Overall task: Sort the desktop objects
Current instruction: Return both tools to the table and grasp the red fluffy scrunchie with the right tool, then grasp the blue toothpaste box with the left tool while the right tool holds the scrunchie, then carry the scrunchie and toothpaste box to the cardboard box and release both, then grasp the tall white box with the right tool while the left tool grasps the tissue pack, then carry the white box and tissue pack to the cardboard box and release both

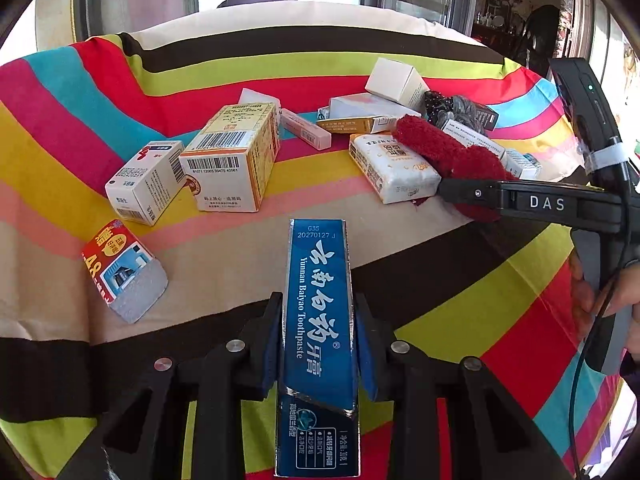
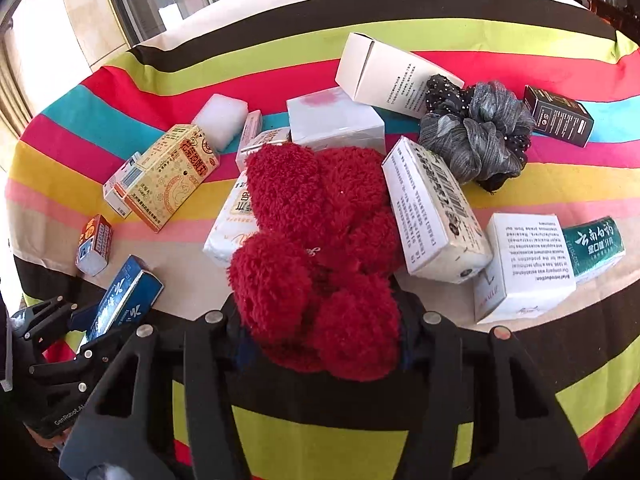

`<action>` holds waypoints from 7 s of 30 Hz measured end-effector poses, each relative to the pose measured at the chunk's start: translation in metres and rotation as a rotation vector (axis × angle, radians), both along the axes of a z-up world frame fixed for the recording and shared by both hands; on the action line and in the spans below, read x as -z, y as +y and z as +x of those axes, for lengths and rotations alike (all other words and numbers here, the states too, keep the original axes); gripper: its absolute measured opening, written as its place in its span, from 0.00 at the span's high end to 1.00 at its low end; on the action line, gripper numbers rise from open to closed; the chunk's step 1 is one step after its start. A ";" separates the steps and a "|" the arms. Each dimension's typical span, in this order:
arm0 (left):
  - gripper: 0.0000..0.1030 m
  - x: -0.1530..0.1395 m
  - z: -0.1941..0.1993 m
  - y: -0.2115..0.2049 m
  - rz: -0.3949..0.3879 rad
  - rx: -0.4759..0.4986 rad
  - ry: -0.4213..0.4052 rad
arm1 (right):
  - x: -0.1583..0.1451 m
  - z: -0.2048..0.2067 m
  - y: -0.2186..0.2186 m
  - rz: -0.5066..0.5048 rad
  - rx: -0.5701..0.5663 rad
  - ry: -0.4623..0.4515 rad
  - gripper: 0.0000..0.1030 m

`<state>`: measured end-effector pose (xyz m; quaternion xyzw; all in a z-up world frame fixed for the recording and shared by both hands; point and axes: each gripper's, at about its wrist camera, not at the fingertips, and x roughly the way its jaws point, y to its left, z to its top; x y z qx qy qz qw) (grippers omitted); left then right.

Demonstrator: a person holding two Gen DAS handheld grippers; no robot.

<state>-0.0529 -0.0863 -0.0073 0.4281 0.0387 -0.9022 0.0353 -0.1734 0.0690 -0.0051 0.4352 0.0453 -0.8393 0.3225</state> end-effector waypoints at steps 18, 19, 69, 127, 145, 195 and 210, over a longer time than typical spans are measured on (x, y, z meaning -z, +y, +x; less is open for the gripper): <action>0.68 -0.011 0.077 0.076 0.015 -0.009 0.065 | -0.016 0.139 0.104 0.059 -0.080 0.181 0.51; 0.68 -0.012 0.078 0.081 0.007 -0.001 0.064 | -0.017 0.145 0.111 0.062 -0.078 0.194 0.51; 0.68 -0.009 0.112 0.454 -0.205 0.832 0.011 | 0.003 0.281 0.469 -0.064 0.689 0.192 0.51; 0.16 -0.015 0.052 0.187 -0.103 0.141 0.039 | -0.017 0.162 0.268 0.065 0.193 0.202 0.16; 0.15 0.000 -0.103 0.051 -0.077 -0.115 -0.040 | 0.007 0.013 0.081 0.170 -0.169 0.104 0.21; 0.16 0.000 -0.016 0.086 0.105 -0.104 0.041 | -0.001 0.088 0.099 0.158 -0.117 0.160 0.74; 0.16 -0.017 0.053 0.147 0.055 0.013 0.087 | -0.021 0.158 0.171 0.093 -0.011 0.205 0.74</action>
